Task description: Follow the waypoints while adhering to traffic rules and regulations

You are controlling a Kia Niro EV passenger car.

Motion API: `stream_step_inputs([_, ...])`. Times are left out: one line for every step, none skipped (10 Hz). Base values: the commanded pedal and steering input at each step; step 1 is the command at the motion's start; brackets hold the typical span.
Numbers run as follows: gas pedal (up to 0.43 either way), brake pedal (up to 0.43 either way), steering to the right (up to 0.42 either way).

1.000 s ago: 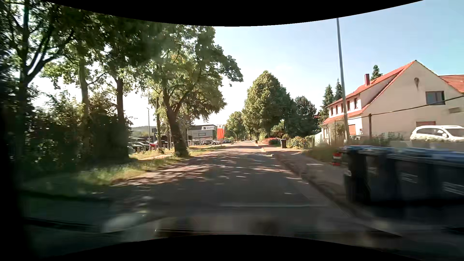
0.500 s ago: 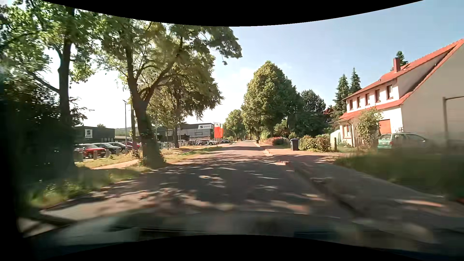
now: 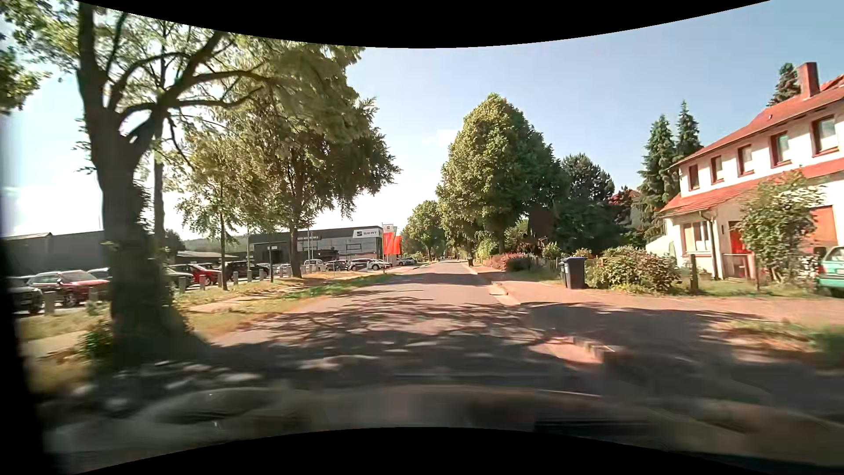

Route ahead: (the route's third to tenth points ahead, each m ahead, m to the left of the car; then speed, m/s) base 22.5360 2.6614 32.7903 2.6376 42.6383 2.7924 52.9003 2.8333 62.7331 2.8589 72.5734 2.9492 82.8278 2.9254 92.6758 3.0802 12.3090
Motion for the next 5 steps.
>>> stream_step_inputs([0.189,0.006,0.003])
stream_step_inputs([0.189,0.006,0.003])
stream_step_inputs([0.189,0.006,0.003])
stream_step_inputs([0.189,0.006,0.002])
stream_step_inputs([0.189,0.006,0.002])
